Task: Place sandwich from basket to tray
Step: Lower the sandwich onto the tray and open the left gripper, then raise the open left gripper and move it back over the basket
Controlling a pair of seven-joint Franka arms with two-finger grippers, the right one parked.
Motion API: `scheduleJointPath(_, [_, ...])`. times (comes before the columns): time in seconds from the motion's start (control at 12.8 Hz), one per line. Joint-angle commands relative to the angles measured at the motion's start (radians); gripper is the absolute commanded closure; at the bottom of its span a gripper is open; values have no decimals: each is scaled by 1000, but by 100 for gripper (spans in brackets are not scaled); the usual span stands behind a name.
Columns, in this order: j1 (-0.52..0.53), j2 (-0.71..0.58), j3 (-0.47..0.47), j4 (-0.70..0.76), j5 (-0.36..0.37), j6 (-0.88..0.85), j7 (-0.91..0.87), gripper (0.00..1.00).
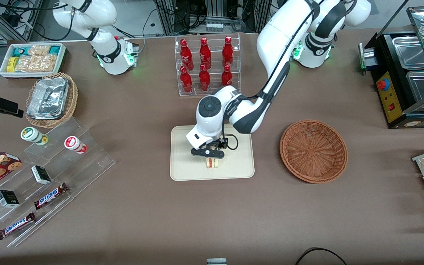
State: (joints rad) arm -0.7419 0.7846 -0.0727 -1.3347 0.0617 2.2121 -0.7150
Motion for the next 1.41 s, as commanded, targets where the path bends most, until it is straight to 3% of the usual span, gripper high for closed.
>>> scheduleJointPath(0.0, [-4,-93,11,-15,-22,-63,-15,0])
scheduleJointPath(0.31, [-2,-221,54,-18,-56,-185,-14,0])
scheduleJointPath(0.78, [-2,-428,267,-60,-97,-400,3,1])
scheduleJointPath(1.33, [-4,-564,502,-116,-157,-511,255,0])
